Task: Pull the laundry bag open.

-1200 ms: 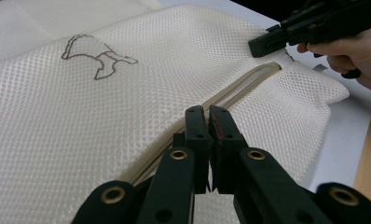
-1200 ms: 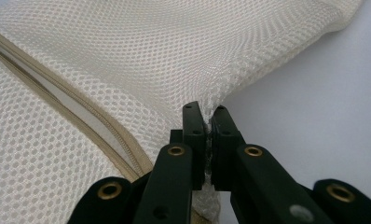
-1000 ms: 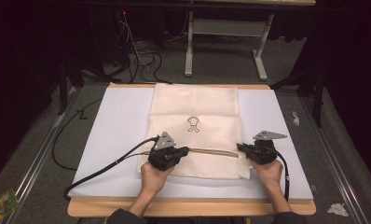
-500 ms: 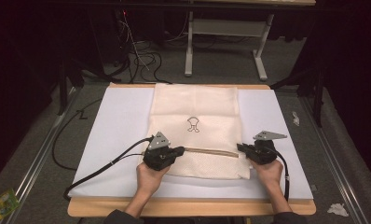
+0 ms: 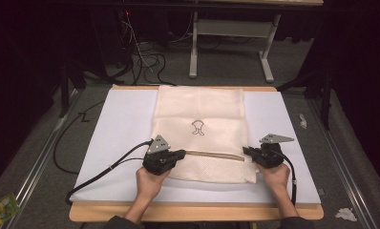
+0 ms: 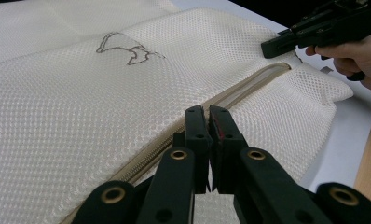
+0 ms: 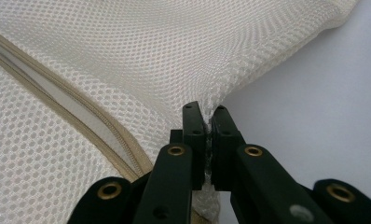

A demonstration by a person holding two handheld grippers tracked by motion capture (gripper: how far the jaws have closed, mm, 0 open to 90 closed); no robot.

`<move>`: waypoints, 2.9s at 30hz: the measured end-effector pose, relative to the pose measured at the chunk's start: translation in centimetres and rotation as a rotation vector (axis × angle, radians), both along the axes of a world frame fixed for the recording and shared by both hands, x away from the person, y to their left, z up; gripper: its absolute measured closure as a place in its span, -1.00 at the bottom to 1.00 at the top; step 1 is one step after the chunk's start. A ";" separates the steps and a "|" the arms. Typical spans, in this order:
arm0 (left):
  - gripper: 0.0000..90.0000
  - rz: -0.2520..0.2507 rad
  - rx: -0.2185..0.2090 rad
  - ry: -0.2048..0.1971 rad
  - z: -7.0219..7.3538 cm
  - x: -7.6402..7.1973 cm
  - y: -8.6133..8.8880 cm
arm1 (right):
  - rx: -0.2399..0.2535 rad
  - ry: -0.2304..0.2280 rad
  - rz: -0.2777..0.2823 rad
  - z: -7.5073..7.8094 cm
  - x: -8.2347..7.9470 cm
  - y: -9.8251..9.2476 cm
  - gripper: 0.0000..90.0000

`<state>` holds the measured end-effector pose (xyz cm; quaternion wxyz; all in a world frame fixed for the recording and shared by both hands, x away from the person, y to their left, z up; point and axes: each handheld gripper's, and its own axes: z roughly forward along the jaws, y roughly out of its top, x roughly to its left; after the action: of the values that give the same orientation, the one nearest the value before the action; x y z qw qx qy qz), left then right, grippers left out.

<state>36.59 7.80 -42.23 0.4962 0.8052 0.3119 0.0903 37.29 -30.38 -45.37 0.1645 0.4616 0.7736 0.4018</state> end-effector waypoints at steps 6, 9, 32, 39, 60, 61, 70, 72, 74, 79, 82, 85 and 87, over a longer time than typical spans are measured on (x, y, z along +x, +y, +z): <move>0.94 0.016 -0.007 0.003 0.0 0.0 0.8 | 0.001 0.001 -0.010 0.0 0.0 -0.1 0.96; 0.94 0.021 -0.001 0.002 0.0 -0.1 1.1 | -0.001 0.000 -0.008 0.0 0.0 -0.1 0.96; 0.94 0.067 -0.007 -0.014 0.5 -0.4 3.2 | -0.025 0.016 -0.019 -0.4 0.2 -0.3 0.96; 0.94 0.078 -0.018 -0.006 0.6 -0.4 4.1 | -0.024 0.021 -0.026 -0.4 0.2 -0.3 0.96; 0.94 0.079 0.005 -0.015 0.6 -0.6 4.7 | -0.035 0.013 -0.027 0.1 0.4 -0.2 0.96; 0.94 0.077 0.007 -0.014 0.6 -0.6 4.7 | -0.029 0.014 -0.023 0.2 0.4 -0.3 0.96; 0.94 0.081 0.001 -0.014 0.9 -0.6 5.0 | -0.020 0.001 -0.025 0.3 0.3 -0.4 0.96; 0.94 0.082 0.003 -0.017 0.9 -0.7 5.0 | -0.009 0.002 -0.028 0.4 0.3 -0.4 0.96; 0.94 0.083 0.016 -0.023 0.9 -0.7 5.0 | -0.017 -0.004 -0.022 0.4 0.4 -0.3 0.96; 0.94 0.093 0.014 -0.014 0.8 -0.6 5.3 | -0.019 0.001 -0.019 0.4 0.4 -0.1 0.96; 0.94 0.103 0.010 -0.021 0.9 -0.8 5.9 | -0.025 -0.005 -0.027 0.7 0.5 -0.3 0.96; 0.94 0.115 0.009 -0.011 0.6 -0.8 6.5 | -0.019 0.003 -0.030 0.6 0.6 -0.4 0.96; 0.94 0.116 0.003 -0.011 0.6 -0.7 6.7 | -0.025 0.005 -0.030 0.6 0.5 -0.2 0.96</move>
<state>35.84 14.47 -41.64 0.4907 0.7860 0.3552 0.1237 37.82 -30.62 -44.73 0.1744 0.4719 0.7719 0.3886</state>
